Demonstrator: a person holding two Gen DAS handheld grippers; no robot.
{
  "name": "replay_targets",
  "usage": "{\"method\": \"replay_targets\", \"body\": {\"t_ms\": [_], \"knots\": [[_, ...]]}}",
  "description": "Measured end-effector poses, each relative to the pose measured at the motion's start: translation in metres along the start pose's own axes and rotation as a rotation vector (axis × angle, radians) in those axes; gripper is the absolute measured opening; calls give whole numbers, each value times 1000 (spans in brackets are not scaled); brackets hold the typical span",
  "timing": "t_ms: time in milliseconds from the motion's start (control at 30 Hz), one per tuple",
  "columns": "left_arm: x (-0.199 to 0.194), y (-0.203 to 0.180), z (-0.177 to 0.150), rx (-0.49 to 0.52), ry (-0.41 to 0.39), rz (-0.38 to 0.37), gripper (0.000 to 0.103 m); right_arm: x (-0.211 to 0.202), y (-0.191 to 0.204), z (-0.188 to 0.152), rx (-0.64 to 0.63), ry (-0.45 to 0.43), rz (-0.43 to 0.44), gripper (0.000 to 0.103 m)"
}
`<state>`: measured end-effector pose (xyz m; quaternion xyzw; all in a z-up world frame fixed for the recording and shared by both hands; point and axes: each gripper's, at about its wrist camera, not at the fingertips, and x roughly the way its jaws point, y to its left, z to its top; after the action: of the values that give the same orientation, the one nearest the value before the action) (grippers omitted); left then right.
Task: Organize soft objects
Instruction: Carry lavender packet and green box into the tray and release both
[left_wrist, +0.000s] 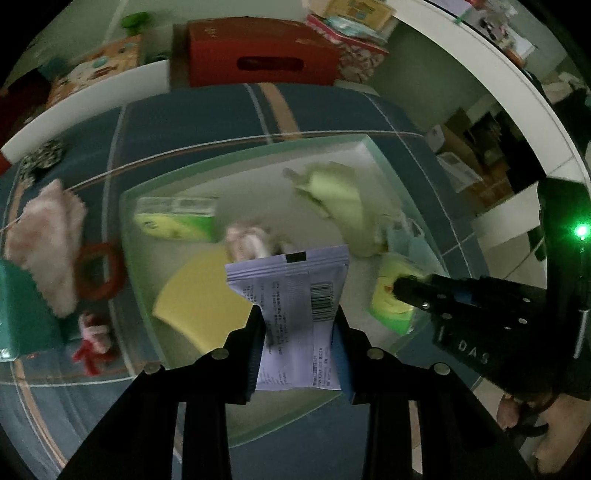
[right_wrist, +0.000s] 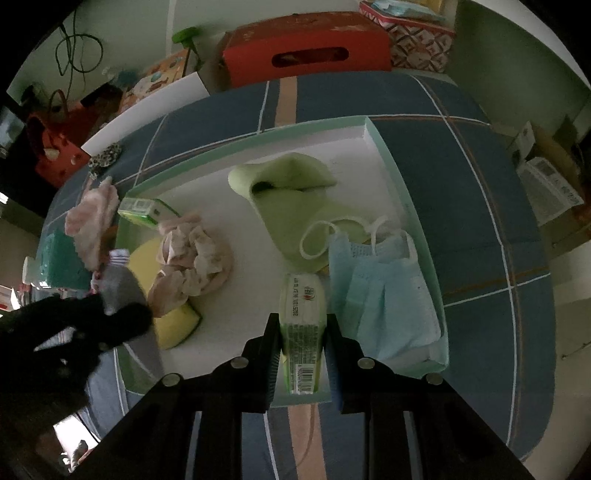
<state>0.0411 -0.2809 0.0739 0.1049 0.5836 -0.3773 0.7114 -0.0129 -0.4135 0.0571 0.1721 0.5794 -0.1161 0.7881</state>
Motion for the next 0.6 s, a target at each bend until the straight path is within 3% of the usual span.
{"method": "replay_targets", "body": {"t_ms": [200, 333, 433, 533, 600], "knots": [[5, -11, 6, 7, -1, -23, 38, -3, 1, 1, -18, 0, 5, 25], [3, -8, 10, -13, -7, -40, 54, -5, 2, 1, -22, -4, 10, 25], [-5, 0, 11, -29, -20, -27, 57, -8, 3, 2, -19, -10, 20, 25], [-14, 12, 11, -48, -33, -6, 58, -13, 6, 2, -18, -17, 27, 29], [-19, 21, 11, -64, -40, 12, 60, -18, 7, 3, -17, -24, 24, 39]]}}
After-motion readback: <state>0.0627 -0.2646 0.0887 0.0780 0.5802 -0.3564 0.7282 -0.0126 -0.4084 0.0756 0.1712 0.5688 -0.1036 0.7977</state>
